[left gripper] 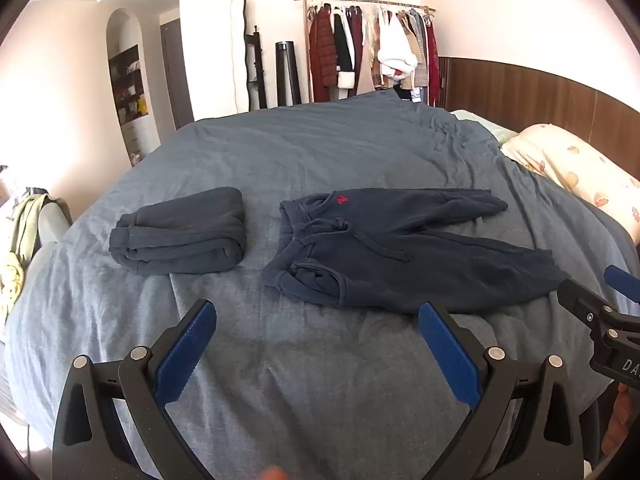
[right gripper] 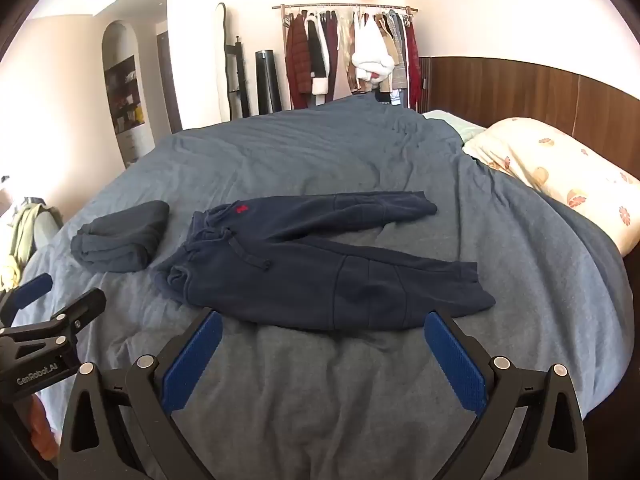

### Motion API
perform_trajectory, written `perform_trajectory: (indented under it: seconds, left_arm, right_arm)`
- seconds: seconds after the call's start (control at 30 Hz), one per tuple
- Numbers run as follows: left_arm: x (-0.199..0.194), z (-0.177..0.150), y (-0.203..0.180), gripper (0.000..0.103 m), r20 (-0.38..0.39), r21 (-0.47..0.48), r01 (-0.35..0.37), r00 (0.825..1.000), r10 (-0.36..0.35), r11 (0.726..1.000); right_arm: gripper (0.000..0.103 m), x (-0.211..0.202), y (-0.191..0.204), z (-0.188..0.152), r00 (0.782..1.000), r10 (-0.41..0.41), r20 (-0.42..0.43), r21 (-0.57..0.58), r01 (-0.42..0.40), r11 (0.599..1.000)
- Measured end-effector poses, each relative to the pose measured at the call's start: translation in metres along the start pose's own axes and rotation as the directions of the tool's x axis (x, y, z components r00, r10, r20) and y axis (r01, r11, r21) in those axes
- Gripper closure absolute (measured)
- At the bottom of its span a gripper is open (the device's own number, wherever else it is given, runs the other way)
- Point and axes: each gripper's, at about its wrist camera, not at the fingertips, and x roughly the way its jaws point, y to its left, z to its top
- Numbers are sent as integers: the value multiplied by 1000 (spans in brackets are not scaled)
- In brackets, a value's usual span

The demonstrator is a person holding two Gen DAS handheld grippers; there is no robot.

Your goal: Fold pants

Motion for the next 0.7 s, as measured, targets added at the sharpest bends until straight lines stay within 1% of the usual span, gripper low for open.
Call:
perform_trajectory:
  seconds: [0.13, 0.17, 0.3, 0.37, 0.4, 0.7]
  left_arm:
    - [0, 2, -5, 0, 10, -4, -20, 1000, 20, 1000]
    - [-4, 0, 5, 0, 7, -12, 25, 1000, -25, 1000]
    - [-14, 1, 6, 0, 35, -14, 12, 999, -12, 1000]
    - [-17, 2, 6, 0, 44, -15, 6, 999, -6, 1000]
    - [-18, 3, 6, 0, 47, -16, 5, 999, -4, 1000]
    - [-24, 7, 8, 0, 64, -26, 20, 998, -18, 999]
  right_arm:
    - [1, -1, 0, 0, 1000, -8, -10, -9, 7, 1000]
    - [1, -1, 1, 0, 1000, -9, -8, -9, 9, 1000]
    - [1, -2, 1, 2, 1000, -13, 1, -12, 13, 1000]
    - [1, 4, 2, 5, 1000, -14, 5, -10, 14, 1000]
    - [1, -3, 2, 5, 1000, -7, 10, -12, 7, 1000]
    - [1, -9, 1, 3, 1000, 7, 28, -11, -7, 1000]
